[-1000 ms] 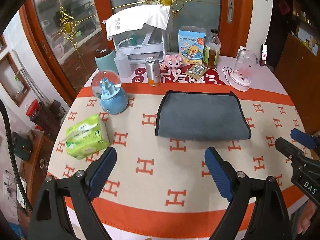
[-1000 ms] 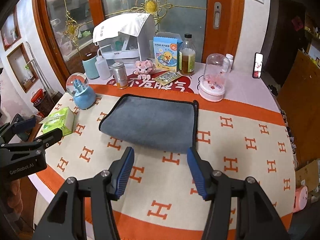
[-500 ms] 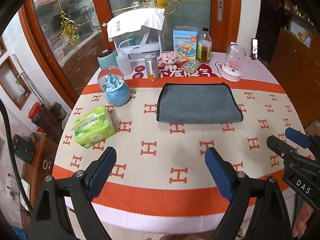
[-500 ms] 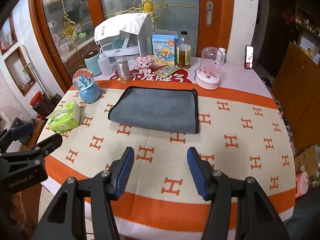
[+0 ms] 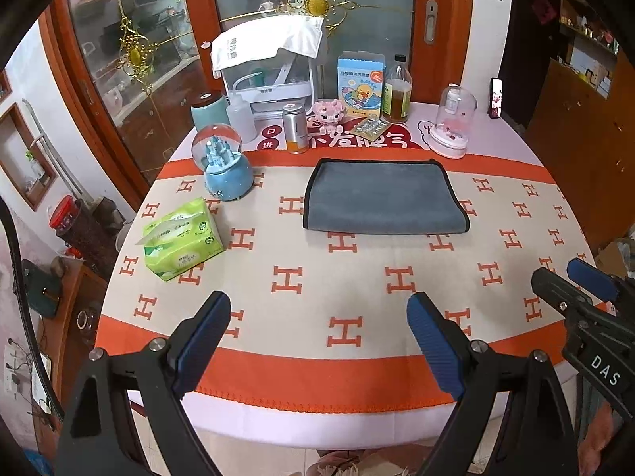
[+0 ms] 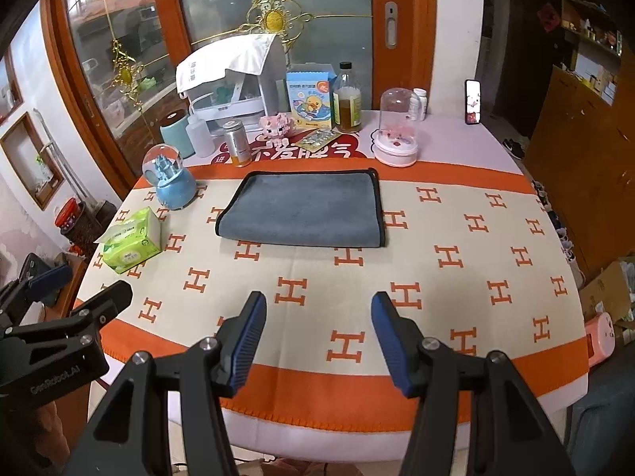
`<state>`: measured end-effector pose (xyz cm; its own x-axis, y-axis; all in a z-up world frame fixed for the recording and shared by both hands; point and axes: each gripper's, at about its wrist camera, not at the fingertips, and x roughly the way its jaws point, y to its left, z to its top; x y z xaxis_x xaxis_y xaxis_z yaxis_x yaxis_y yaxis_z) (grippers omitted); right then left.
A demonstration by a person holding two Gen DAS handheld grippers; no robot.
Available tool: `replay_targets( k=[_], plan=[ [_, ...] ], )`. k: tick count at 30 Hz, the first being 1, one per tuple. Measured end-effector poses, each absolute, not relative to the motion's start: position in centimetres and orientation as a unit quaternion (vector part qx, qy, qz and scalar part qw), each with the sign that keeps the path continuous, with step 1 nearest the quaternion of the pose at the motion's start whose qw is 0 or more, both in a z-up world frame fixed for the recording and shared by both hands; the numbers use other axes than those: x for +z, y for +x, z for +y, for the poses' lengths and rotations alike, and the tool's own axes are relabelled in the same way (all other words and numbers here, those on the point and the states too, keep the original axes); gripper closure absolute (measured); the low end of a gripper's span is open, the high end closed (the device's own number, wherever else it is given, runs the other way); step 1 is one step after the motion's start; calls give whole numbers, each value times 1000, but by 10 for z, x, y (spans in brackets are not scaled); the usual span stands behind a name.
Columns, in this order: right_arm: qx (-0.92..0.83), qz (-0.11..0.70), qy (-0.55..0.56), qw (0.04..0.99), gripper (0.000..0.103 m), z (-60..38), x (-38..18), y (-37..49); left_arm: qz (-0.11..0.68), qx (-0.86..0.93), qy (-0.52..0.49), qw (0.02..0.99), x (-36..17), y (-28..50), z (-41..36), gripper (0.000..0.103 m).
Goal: Fold towel
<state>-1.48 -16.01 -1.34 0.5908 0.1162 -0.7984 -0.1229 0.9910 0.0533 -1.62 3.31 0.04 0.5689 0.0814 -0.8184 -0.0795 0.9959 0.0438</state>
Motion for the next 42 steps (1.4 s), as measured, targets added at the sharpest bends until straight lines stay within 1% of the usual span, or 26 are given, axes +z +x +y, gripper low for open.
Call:
replay_targets(
  k=[1, 5, 42],
  plan=[
    [66, 447, -3, 892, 47, -160, -13, -16, 461, 46, 1, 886, 0, -17, 33, 13],
    [62, 441, -4, 895, 39, -160, -11, -21, 458, 43, 2, 888, 1, -19, 30, 13],
    [84, 443, -28, 892, 39, -152, -14, -25, 463, 38, -2, 886, -2, -22, 14, 13]
  ],
)
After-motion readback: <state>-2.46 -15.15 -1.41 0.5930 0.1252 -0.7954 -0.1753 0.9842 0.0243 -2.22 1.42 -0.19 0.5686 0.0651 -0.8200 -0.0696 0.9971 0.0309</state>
